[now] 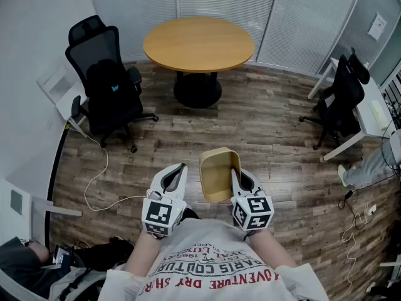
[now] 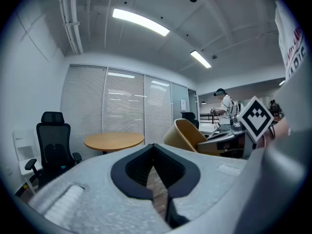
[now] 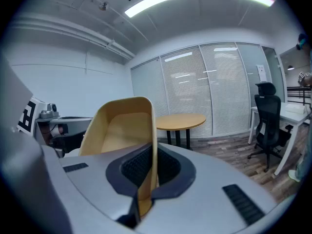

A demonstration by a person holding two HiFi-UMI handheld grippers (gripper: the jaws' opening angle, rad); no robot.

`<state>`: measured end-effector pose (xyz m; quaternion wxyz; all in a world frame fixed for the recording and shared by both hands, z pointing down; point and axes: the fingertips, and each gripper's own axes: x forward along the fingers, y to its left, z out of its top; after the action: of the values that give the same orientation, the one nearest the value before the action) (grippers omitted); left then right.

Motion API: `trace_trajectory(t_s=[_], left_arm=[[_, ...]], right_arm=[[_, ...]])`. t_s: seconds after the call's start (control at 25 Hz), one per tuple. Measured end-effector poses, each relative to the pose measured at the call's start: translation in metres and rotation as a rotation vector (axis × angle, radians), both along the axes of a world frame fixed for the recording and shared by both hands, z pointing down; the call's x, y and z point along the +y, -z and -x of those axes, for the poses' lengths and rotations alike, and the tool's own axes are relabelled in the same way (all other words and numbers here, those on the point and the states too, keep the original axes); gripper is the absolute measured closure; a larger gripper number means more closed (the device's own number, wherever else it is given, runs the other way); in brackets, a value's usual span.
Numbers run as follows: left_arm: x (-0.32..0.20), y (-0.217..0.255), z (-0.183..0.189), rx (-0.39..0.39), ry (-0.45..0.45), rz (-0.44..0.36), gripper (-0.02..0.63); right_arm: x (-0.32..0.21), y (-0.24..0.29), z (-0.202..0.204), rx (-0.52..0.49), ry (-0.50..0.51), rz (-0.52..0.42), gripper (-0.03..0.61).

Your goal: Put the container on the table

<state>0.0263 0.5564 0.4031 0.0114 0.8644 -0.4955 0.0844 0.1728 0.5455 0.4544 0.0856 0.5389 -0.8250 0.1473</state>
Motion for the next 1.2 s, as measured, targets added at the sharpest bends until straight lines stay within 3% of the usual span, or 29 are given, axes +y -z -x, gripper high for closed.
trace_trajectory(t_s=[0.88,1.2], left_arm=[[0.002,-0.017,0.006,0.004,0.014,0.037,0.615],[-0.038,-0.036,0.015,0.010,0.000,0.081,0.615]], right_arm=[[0.001,-0.017,-0.001,-0.026,-0.013,0.045,0.568],[-0.036,-0.028,0.017,0.050,-0.002,0.048,0.568]])
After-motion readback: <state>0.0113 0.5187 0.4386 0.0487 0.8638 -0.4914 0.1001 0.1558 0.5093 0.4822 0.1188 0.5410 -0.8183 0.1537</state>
